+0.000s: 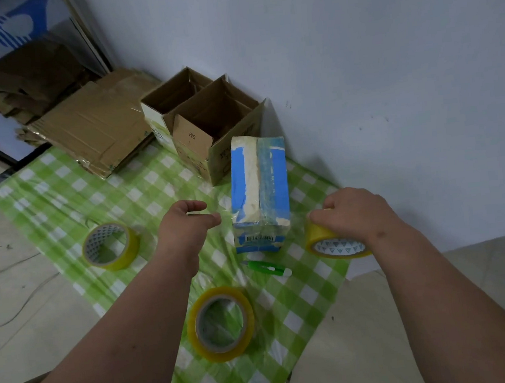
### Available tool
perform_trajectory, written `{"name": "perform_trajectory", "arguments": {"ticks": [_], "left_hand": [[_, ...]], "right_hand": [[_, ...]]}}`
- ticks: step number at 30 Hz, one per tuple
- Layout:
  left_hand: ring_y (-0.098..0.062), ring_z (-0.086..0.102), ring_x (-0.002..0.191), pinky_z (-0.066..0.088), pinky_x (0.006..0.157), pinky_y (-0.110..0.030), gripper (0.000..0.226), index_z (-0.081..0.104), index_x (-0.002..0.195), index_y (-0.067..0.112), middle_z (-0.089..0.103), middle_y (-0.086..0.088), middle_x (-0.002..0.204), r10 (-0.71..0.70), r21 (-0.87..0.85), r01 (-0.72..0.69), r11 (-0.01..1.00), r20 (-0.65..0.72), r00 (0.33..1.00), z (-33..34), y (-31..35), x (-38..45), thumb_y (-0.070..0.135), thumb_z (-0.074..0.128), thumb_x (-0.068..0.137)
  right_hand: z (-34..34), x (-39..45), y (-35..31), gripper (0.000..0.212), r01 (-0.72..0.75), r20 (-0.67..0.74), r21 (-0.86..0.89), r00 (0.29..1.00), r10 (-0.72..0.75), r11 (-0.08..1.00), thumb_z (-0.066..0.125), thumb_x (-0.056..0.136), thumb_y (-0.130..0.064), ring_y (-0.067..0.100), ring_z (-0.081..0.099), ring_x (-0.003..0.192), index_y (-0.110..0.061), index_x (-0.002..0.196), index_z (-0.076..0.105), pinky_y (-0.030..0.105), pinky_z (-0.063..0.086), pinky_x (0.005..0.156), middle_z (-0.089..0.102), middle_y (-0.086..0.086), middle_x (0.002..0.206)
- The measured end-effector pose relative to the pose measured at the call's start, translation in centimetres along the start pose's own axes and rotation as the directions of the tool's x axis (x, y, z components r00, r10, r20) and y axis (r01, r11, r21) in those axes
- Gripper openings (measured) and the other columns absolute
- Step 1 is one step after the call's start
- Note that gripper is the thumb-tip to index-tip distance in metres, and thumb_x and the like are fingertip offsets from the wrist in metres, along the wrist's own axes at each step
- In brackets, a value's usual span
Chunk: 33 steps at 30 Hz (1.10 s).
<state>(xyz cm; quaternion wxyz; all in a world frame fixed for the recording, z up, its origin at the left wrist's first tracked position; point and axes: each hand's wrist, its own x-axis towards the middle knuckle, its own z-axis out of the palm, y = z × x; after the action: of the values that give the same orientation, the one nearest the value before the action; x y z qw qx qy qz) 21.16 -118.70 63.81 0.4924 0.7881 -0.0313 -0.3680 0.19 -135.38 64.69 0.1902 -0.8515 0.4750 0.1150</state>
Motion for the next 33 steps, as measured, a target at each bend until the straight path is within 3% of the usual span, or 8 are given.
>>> {"name": "perform_trajectory", "arguments": {"ticks": [7, 14, 18, 24, 29, 33], "left_hand": [[-0.011, 0.053, 0.077, 0.038, 0.059, -0.028, 0.022, 0.061, 0.092, 0.024, 0.063, -0.002, 0.089, 0.003, 0.031, -0.003, 1.0, -0.012, 1.0, 1.2, -0.9, 0.0, 0.019, 0.079, 0.081], [-0.014, 0.052, 0.078, 0.037, 0.056, -0.027, 0.027, 0.062, 0.103, 0.019, 0.061, -0.004, 0.094, -0.005, 0.11, 0.006, 0.994, -0.005, 1.0, 1.7, -0.8, 0.0, 0.025, 0.078, 0.082], [-0.009, 0.05, 0.072, 0.035, 0.054, -0.026, 0.031, 0.056, 0.097, 0.021, 0.056, 0.002, 0.088, 0.021, 0.238, -0.02, 0.971, -0.001, 1.0, 1.4, -0.7, -0.2, 0.035, 0.079, 0.08], [-0.01, 0.045, 0.058, 0.034, 0.048, -0.022, 0.009, 0.063, 0.081, 0.016, 0.057, 0.002, 0.072, 0.023, 0.188, -0.033, 0.982, 0.055, 0.998, 1.5, -1.1, -0.5, 0.016, 0.07, 0.088], [-0.013, 0.056, 0.064, 0.047, 0.057, -0.027, 0.018, 0.066, 0.075, 0.022, 0.065, 0.003, 0.071, 0.148, 0.27, -0.154, 0.95, 0.045, 0.988, 2.1, -1.2, -1.3, 0.011, 0.065, 0.089], [-0.007, 0.062, 0.073, 0.046, 0.061, -0.026, 0.019, 0.065, 0.081, 0.032, 0.068, 0.013, 0.077, 0.232, 0.363, -0.238, 0.901, 0.062, 0.971, 1.6, -1.8, -2.1, 0.015, 0.064, 0.09]], "right_hand": [[1.7, 0.8, -1.3, 0.046, -0.02, 0.044, -0.088, 0.999, 0.024, 0.996, 0.037, 0.077, -0.062, 0.008, 0.046, 0.068, -0.025, 0.069, 0.063, 0.037, 0.03, 0.075, 0.057, -0.009, 0.075], [2.8, 0.9, -2.6, 0.043, -0.015, -0.047, -0.112, 0.999, 0.01, 0.994, 0.033, 0.074, -0.06, 0.006, 0.041, 0.062, -0.025, 0.066, 0.057, 0.038, 0.023, 0.076, 0.054, -0.009, 0.068], [2.7, 0.6, -2.5, 0.039, -0.014, -0.08, -0.109, 0.997, 0.006, 0.994, 0.032, 0.073, -0.057, 0.006, 0.039, 0.06, -0.026, 0.064, 0.054, 0.037, 0.022, 0.078, 0.052, -0.01, 0.066], [3.1, 0.1, -2.8, 0.035, -0.007, -0.138, -0.075, 0.99, -0.004, 0.997, 0.044, 0.084, -0.054, 0.007, 0.041, 0.061, -0.025, 0.066, 0.052, 0.037, 0.023, 0.082, 0.052, -0.011, 0.065], [3.3, -0.2, -2.9, 0.017, 0.052, -0.195, 0.004, 0.98, -0.05, 0.999, 0.049, 0.087, -0.047, 0.013, 0.049, 0.077, -0.031, 0.088, 0.054, 0.04, 0.024, 0.098, 0.052, -0.014, 0.077], [4.0, -0.6, -2.9, 0.01, 0.145, -0.251, 0.053, 0.96, -0.127, 0.988, 0.05, 0.089, -0.037, 0.014, 0.048, 0.079, -0.032, 0.085, 0.041, 0.034, 0.014, 0.083, 0.051, -0.014, 0.081]]}}
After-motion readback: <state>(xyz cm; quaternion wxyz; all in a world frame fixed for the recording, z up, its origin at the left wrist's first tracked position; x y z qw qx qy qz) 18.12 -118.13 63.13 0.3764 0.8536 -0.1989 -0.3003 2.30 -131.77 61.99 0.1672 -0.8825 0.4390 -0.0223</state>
